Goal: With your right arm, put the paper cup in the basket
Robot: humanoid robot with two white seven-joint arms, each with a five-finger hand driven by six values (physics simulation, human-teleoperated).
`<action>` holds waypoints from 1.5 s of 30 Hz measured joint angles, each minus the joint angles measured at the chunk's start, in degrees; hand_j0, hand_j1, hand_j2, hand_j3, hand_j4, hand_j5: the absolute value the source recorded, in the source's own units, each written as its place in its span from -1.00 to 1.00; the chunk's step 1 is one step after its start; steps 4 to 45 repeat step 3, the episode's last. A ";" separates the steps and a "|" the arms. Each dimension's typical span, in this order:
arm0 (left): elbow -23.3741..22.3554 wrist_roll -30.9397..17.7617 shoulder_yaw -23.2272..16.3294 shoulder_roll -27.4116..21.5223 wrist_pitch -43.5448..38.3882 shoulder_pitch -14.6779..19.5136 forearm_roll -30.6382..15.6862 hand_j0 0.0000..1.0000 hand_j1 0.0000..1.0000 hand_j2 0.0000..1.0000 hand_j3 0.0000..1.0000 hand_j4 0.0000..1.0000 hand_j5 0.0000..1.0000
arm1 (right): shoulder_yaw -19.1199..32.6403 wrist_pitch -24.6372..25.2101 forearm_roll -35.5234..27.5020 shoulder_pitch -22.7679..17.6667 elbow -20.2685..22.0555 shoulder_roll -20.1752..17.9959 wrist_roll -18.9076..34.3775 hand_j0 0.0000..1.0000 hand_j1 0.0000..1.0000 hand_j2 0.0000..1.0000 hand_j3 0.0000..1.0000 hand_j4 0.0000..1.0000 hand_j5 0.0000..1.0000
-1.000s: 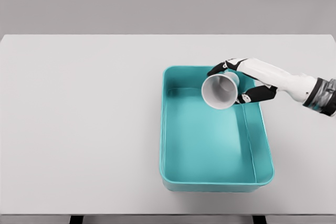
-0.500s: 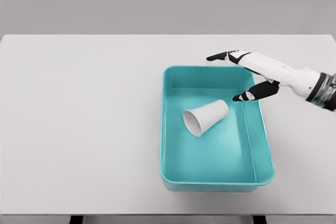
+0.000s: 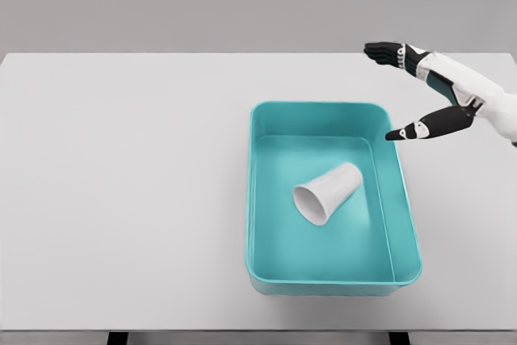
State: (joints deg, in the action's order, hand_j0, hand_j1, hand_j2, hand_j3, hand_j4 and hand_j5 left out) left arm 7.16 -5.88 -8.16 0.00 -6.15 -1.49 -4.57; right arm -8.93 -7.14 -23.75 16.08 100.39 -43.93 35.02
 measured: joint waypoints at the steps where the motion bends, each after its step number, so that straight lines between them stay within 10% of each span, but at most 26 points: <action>1: 0.00 0.00 0.01 0.00 0.00 0.00 0.00 1.00 1.00 1.00 1.00 1.00 1.00 | 0.04 0.02 -0.08 0.00 0.01 -0.01 0.00 1.00 1.00 1.00 1.00 1.00 1.00; 45: 0.02 0.00 -0.04 0.00 0.02 0.00 -0.11 1.00 1.00 1.00 1.00 1.00 1.00 | 0.12 0.04 -0.16 -0.62 0.02 -0.03 0.00 1.00 1.00 1.00 1.00 1.00 1.00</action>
